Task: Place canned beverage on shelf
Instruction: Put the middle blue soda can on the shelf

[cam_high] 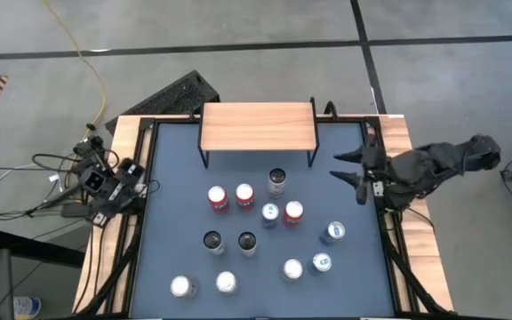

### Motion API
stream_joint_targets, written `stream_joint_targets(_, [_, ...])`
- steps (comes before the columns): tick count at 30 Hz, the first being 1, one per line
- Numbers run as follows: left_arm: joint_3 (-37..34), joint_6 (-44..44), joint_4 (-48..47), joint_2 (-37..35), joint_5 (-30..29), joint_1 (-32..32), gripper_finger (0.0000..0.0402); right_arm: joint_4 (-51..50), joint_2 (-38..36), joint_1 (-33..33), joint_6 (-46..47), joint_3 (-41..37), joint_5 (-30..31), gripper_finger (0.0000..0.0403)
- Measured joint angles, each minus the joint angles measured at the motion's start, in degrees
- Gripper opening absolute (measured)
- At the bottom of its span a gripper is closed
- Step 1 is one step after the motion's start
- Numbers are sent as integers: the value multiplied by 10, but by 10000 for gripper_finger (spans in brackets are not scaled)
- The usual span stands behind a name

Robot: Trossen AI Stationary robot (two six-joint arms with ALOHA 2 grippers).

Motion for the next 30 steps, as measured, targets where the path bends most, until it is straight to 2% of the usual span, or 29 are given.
stream_joint_targets(4, [33, -65, -106, 0, -117, 0, 227, -266, 137, 29, 164, 167, -103, 231])
stream_joint_targets(7, [61, -94, -170, 0, -171, 0, 227, -412, 236, 72, 213, 268, -136, 234])
stream_joint_targets(11, [83, -105, -222, 1, -182, 0, 227, -400, 316, 111, 211, 345, -144, 235])
stream_joint_targets(13, [85, -101, -224, 6, -189, 0, 227, -421, 348, 123, 242, 377, -157, 235])
stream_joint_targets(16, [85, -90, -232, 11, -182, 0, 230, -426, 374, 126, 299, 367, -199, 235])
stream_joint_targets(18, [85, -90, -233, 17, -179, 0, 235, -424, 377, 136, 362, 352, -206, 235])
stream_joint_targets(25, [85, -126, -247, 22, -185, 0, 263, -430, 326, 146, 519, 247, -247, 235])
stream_joint_targets(27, [85, -125, -247, 21, -189, 0, 268, -429, 309, 154, 542, 216, -263, 235])
stream_joint_targets(30, [85, -129, -249, 21, -201, 0, 272, -430, 301, 165, 528, 180, -287, 235])
